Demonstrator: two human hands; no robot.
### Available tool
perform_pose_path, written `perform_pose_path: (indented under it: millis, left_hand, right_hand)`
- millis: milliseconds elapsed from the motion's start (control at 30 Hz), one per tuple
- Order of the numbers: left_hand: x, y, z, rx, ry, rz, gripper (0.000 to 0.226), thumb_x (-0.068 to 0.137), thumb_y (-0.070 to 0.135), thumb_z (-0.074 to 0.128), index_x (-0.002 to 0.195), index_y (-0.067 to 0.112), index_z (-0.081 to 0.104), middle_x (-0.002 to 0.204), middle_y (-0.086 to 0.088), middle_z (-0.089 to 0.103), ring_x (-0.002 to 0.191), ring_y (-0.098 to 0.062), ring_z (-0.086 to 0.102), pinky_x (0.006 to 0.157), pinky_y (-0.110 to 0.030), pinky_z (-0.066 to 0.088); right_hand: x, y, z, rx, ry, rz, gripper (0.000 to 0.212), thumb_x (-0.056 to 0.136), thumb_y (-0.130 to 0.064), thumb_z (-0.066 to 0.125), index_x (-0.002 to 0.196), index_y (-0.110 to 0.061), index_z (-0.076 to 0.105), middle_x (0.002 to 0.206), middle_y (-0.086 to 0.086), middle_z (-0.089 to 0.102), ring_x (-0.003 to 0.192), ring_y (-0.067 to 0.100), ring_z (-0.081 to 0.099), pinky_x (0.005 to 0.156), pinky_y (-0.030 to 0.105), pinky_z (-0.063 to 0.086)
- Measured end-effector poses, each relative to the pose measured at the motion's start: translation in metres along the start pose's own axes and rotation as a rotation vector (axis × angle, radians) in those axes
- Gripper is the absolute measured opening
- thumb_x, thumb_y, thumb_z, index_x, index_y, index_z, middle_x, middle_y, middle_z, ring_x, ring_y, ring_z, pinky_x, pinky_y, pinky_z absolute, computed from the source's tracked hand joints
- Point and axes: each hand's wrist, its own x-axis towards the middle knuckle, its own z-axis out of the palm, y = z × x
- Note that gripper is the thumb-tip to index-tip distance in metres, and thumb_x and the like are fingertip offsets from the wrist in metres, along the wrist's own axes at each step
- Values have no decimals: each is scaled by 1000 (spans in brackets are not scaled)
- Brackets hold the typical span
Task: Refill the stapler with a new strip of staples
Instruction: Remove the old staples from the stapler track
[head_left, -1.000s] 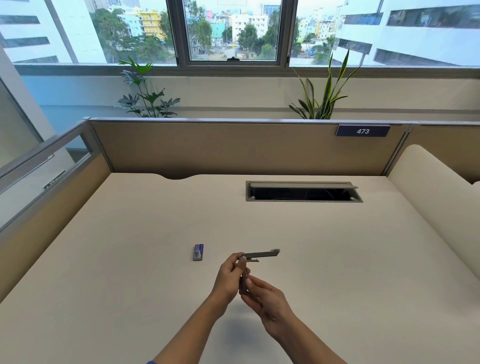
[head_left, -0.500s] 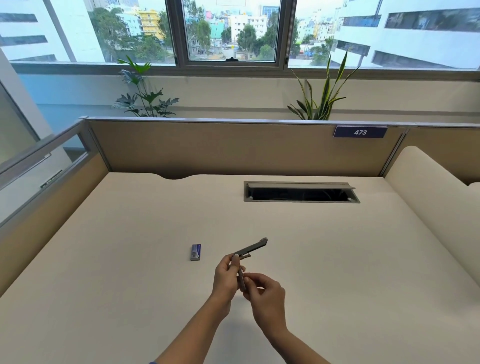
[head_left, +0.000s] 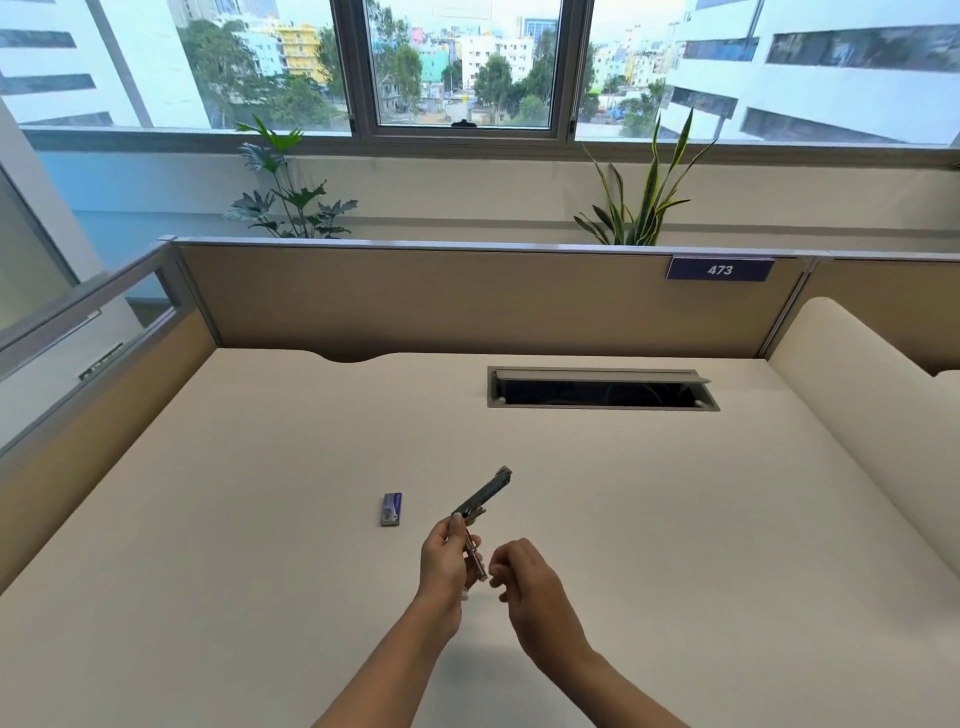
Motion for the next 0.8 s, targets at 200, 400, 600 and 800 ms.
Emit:
perform_pose_path:
  millis: [200,400,600,800]
  left_hand:
    - [2,0,-6,3,-48,-20,28,104,28,39,109,13,62,74,-5,53,56,-15,48,50,-27,42]
    - [5,-5,-6,50,-102,-47,27,104,28,39,107,14,62,76,-5,54,56,-14,48,50,-25,43]
    - [12,-17,-7,119,-123,-83,22,103,28,42,104,14,59,76,-4,53,54,-14,47,49,-22,40]
    - [19,-35,-14,156,-88,-135,20,102,29,43,106,12,55,77,-5,53,56,-16,47,49,-23,41]
  right_hand:
    - [4,5,0,154,82,201,18,98,-8,52,84,-17,58,75,-3,64,59,11,68,53,19,49]
    - [14,11,-4,288,122,373,21,92,-4,61,75,-15,68,68,3,69,56,12,70,53,20,54]
    - [20,39,-8,269,96,623,10,88,-1,64,80,0,71,69,12,70,51,12,68,53,18,54]
    - [18,57,-7,364,115,742,11,79,10,69,76,-1,70,69,13,70,56,20,66,56,21,57]
